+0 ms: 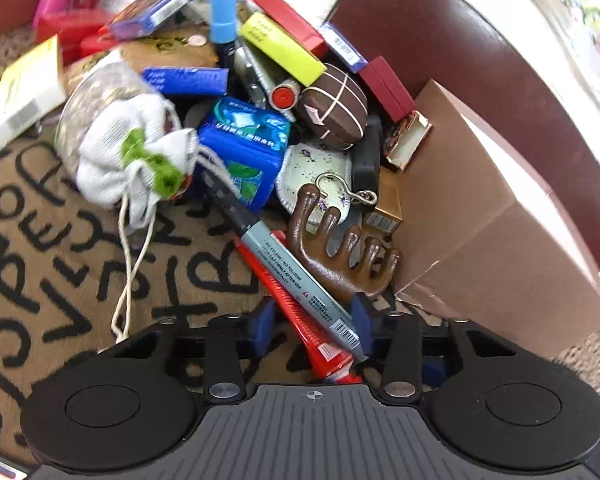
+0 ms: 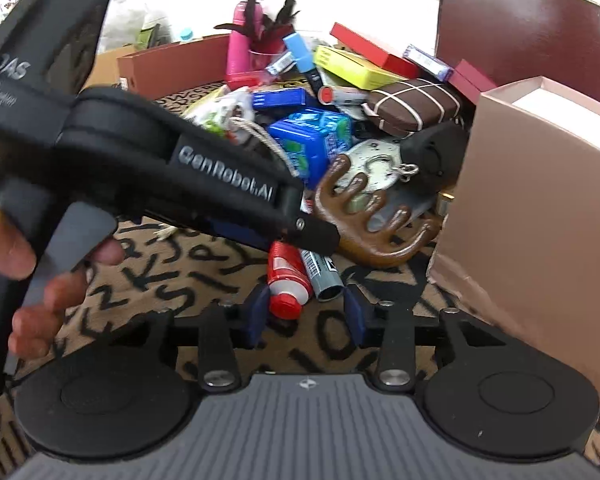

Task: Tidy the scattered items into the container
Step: 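Move both grippers back to the pile toward the red tube and marker, then grasp the red tube with the left gripper while the right gripper grasps the blue marker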

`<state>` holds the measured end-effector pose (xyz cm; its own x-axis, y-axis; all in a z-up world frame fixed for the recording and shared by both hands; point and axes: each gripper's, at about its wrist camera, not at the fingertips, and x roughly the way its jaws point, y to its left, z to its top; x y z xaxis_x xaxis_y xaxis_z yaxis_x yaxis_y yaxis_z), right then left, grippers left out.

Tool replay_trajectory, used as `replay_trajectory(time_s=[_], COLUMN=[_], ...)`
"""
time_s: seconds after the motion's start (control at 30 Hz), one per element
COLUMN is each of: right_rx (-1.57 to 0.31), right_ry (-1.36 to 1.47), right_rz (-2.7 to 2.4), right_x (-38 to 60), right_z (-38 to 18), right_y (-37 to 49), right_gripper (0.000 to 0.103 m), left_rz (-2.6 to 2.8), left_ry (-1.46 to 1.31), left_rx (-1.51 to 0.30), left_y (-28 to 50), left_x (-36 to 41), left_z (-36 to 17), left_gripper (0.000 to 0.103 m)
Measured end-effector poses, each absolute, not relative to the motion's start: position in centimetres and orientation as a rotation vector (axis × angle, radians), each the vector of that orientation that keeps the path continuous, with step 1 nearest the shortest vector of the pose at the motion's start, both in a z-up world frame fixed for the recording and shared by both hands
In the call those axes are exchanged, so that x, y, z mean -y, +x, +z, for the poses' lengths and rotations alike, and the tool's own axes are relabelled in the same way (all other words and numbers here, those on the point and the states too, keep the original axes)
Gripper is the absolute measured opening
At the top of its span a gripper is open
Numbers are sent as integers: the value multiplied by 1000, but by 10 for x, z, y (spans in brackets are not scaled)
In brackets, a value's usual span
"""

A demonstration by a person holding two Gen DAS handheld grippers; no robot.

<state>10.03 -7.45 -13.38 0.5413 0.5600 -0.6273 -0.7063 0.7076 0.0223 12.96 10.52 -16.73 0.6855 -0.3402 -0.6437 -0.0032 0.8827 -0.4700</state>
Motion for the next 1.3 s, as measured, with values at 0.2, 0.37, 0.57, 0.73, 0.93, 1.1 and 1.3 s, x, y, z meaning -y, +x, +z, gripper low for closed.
replay_trajectory(time_s=[0.2,0.37,0.57,0.73,0.93,1.1,1.3], right_rx=[-668,-695,-714,-670,-653,-695,-745], right_ry=[-239,-252,-201,-183,-207,-222,-159], right_rz=[825,849,808,811,728,723,685], right_x=[83,101,112,104,111,100,93], right_z=[-129,-125,-118,-108,-105,-118,-133], right_y=[67,31,22,26,38,54,71], right_gripper=[43,42,47,46,39,28,25], left_rz=[-264,-330,-283,-295,-306,-291,-241], left_ry=[-460,-429,-474,-461,-478,-503,-516], left_rx=[-840,-907,-885,-888,-912,-907,-909], left_y=[100,70,61,66,60,62,68], left_x=[-104,-104,-117,-114,-115,-108,-101], left_z=[-158,-158,-155,-150,-156,-164,-167], left_gripper=[22,15,36,40,45,41,25])
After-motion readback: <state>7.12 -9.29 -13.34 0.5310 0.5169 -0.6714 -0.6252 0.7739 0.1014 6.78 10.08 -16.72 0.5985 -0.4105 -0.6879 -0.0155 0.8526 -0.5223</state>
